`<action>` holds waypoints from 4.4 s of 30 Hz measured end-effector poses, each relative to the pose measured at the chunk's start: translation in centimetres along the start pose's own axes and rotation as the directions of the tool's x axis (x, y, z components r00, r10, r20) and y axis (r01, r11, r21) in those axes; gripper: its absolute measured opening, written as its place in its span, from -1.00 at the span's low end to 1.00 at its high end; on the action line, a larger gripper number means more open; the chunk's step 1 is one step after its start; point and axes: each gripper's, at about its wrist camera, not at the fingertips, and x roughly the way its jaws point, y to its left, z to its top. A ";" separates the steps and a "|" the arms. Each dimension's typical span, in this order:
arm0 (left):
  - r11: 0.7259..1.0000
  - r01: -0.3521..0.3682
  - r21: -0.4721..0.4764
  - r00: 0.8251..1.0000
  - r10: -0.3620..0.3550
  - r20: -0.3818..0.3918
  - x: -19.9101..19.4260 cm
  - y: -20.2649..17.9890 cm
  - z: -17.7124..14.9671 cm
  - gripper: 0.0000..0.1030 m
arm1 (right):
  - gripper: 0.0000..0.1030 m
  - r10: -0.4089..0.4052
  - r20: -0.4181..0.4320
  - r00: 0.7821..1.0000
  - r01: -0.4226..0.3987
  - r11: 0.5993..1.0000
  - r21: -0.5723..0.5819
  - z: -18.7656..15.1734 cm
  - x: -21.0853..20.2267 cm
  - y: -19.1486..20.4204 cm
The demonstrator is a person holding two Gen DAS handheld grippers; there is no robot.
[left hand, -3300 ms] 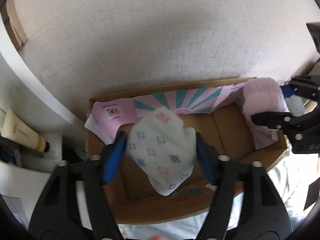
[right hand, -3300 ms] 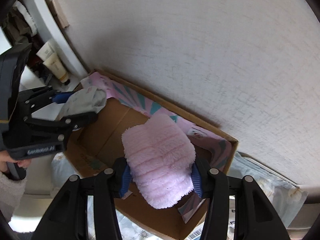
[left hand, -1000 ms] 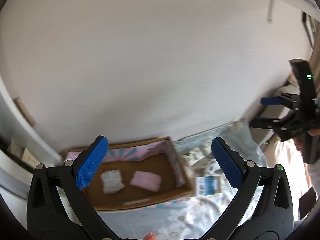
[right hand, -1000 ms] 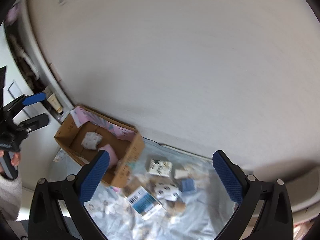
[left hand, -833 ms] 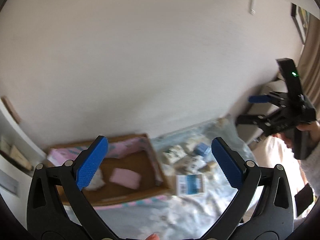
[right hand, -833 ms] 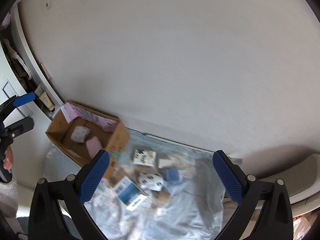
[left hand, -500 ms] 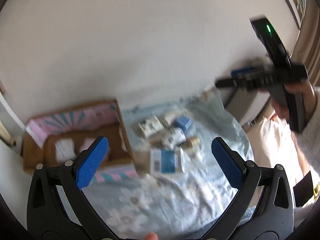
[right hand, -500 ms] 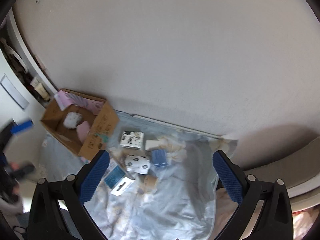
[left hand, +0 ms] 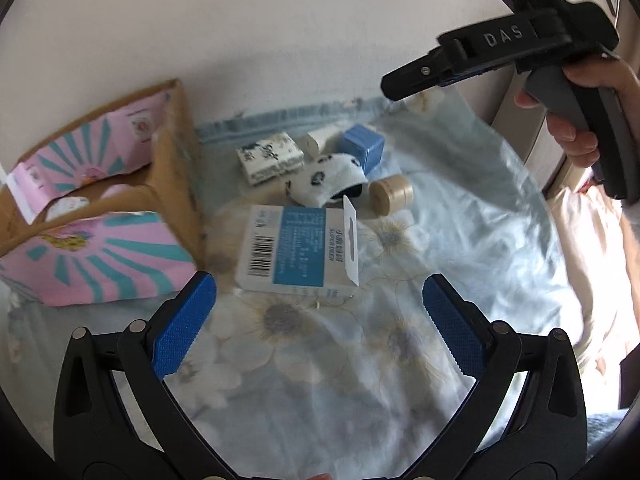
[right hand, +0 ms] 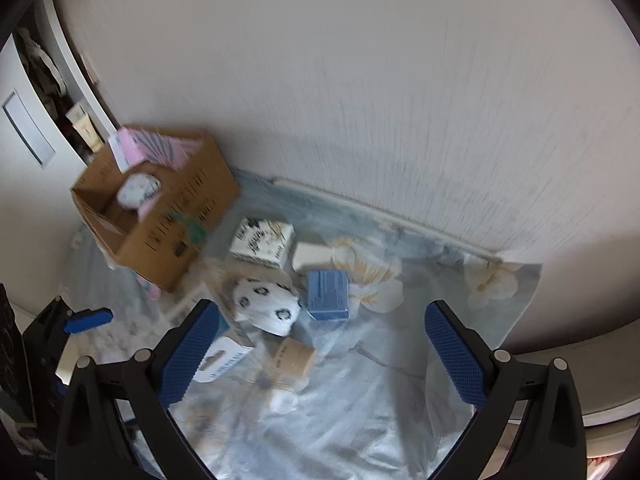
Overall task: Organize objects
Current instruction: 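Withdraw both tools from the box back toward the remaining items, then grasp the SUPER DEER carton with the left tool while the right tool grasps the small blue box, then carry the carton and blue box into the cardboard box and release both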
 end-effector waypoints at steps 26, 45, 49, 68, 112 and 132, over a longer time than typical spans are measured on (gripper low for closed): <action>0.997 -0.070 -0.041 0.994 0.067 -0.086 7.7 0.6 2.3 0.99 | 0.30 -0.002 -0.141 0.990 -0.006 0.998 -0.057 -0.3 8.1 -1.5; 0.998 -0.026 -0.052 0.993 0.020 -0.117 7.5 2.0 1.9 0.74 | -0.36 -0.010 -0.135 0.991 0.001 0.997 -0.071 -0.8 8.5 -1.2; 0.999 -0.012 -0.048 0.995 0.007 -0.097 6.4 1.8 2.5 0.74 | -0.38 -0.013 -0.117 0.993 0.008 0.999 -0.051 -0.8 7.4 -1.7; 0.996 0.085 -0.024 0.993 -0.082 0.079 -4.3 5.0 11.3 0.74 | -0.39 -0.036 -0.002 0.999 0.035 0.999 -0.029 3.2 -2.3 1.7; 0.964 -0.136 -0.228 0.987 0.111 -0.117 -1.7 35.9 8.5 0.74 | -0.39 0.130 -0.120 0.984 -0.150 0.972 -0.178 13.9 7.3 22.1; 0.978 -0.141 -0.152 0.986 0.126 -0.107 -2.9 34.2 9.4 1.00 | 0.57 0.125 -0.103 0.987 -0.131 0.989 -0.061 14.4 6.2 19.8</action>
